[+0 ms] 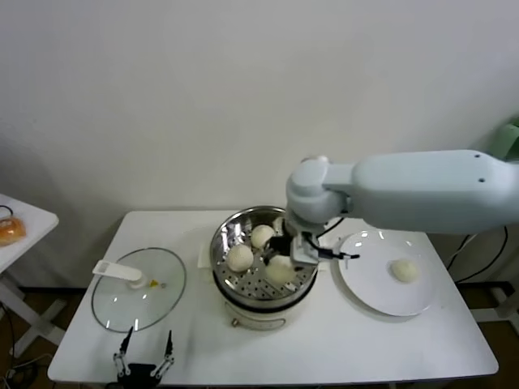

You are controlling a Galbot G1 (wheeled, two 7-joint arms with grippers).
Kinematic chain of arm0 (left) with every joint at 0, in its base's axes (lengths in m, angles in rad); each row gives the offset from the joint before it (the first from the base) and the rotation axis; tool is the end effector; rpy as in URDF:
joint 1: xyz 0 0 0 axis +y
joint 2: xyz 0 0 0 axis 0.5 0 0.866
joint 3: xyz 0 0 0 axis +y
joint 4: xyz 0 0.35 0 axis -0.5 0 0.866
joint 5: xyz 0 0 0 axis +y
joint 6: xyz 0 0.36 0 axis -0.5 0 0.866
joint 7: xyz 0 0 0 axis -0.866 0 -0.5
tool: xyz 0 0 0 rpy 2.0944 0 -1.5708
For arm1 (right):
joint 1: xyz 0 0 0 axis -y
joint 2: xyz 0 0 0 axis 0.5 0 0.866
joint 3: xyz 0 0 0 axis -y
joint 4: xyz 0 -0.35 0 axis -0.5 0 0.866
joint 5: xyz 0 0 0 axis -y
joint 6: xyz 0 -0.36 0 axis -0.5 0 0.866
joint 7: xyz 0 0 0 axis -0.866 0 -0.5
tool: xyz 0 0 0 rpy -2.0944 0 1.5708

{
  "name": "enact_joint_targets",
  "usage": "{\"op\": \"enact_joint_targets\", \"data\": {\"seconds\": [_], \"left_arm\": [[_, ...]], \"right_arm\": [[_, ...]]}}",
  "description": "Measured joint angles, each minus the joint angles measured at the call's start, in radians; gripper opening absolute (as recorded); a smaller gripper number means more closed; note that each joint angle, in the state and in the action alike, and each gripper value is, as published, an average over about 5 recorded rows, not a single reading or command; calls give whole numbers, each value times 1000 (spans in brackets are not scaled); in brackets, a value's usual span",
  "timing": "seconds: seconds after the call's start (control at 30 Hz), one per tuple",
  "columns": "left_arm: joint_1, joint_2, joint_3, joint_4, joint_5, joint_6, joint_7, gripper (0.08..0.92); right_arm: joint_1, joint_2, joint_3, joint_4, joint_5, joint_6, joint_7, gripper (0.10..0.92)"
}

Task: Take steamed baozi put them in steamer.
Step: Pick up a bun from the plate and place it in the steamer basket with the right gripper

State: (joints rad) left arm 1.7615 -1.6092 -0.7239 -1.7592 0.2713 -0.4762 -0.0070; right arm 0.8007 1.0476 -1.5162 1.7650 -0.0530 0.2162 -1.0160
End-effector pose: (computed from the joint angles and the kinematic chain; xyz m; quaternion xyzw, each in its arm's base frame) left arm 0.0751 0.0595 -0.4424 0.0271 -0.9849 -0.1664 0.0396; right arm 0.4288 0.1328 -0.0440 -0.6494 0.0911 -0.7549 0.0065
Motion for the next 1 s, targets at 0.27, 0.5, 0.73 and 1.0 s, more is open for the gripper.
{"op": "enact_joint_targets", "data": {"seconds": [0.27, 0.5, 0.73, 1.0], "left_arm": [[-7, 0, -2, 10, -1, -3, -1, 823], [-9, 0, -3, 11, -2, 0, -1, 823], [-9, 0, -3, 11, -2, 0, -1, 823], [-9, 0, -3, 11, 0, -1, -2, 823]], "right_arm": [[-82, 56, 8, -67, -24, -8, 10, 696], [-130, 95, 22, -105, -41, -10, 15, 696], [-149, 106, 31, -131, -49, -3, 15, 763], [-134, 88, 43, -151, -10, 10, 17, 822]]}}
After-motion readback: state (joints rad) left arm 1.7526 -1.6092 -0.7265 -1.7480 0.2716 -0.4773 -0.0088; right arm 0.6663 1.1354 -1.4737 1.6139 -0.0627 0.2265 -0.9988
